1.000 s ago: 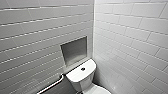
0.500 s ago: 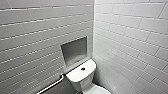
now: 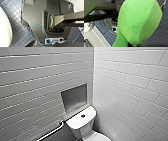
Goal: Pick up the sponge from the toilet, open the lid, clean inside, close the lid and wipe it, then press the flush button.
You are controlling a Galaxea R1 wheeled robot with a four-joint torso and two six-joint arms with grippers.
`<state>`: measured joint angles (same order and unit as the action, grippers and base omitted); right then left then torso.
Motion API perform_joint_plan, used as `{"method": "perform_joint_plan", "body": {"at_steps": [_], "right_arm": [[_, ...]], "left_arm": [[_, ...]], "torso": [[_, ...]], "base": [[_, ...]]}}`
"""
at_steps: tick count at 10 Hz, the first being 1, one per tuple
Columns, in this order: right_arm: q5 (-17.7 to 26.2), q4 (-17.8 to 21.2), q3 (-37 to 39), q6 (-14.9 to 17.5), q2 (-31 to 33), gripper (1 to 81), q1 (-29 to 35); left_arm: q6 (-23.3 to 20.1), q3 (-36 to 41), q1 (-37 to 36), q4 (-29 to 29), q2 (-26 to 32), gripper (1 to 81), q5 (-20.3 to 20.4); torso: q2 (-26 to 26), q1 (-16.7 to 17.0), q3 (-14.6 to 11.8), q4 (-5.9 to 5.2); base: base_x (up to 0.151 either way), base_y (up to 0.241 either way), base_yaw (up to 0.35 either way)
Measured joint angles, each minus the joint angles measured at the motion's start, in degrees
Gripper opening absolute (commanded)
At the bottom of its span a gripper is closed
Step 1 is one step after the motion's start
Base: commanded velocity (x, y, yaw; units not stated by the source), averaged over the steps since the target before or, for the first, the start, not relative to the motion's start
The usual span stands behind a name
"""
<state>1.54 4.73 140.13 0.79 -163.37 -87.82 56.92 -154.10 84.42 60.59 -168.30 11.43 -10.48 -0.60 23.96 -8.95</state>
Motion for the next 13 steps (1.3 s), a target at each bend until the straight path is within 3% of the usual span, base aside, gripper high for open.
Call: {"method": "perform_joint_plan", "body": {"at_steps": [2, 6, 8, 10, 12, 13], "right_arm": [[-0.5, 0.0, -7.6, 0.0, 4.4, 1.0, 0.0], [-1.6, 0.0, -12.8, 0.0, 8.8, 1.0, -0.8], [-1.6, 0.0, -14.1, 0.0, 9.0, 1.0, -0.9], [-2.0, 0.0, -17.3, 0.0, 10.9, 1.0, -0.9], [-3.2, 0.0, -22.2, 0.0, 13.9, 1.0, -0.9], [-4.0, 0.0, -24.6, 0.0, 15.3, 1.0, -1.0]], "left_arm": [[4.7, 0.8, 1.7, -0.1, 0.0, 81.1, 0.5], [5.3, 1.3, 4.6, -0.1, 2.7, 81.1, -0.3], [2.3, 1.6, 4.7, -0.2, 1.5, 81.1, -2.8], [-9.0, 2.3, 4.5, -5.6, 1.4, 81.1, -5.4], [-26.3, 4.9, 4.2, -21.2, 2.5, 81.1, -8.0], [-33.0, 7.6, 4.0, -28.3, 3.6, 81.1, -6.9]], "torso": [[0.0, 0.0, 0.0, 0.00], [0.0, 0.0, 0.0, 0.00], [0.0, 0.0, 0.0, 0.00], [0.0, 0.0, 0.0, 0.00], [0.0, 0.0, 0.0, 0.00], [0.0, 0.0, 0.0, 0.00]], "base": [[0.000, 0.000, 0.000], [0.000, 0.000, 0.000], [0.000, 0.000, 0.000], [0.000, 0.000, 0.000], [0.000, 0.000, 0.000], [0.000, 0.000, 0.000]]}}
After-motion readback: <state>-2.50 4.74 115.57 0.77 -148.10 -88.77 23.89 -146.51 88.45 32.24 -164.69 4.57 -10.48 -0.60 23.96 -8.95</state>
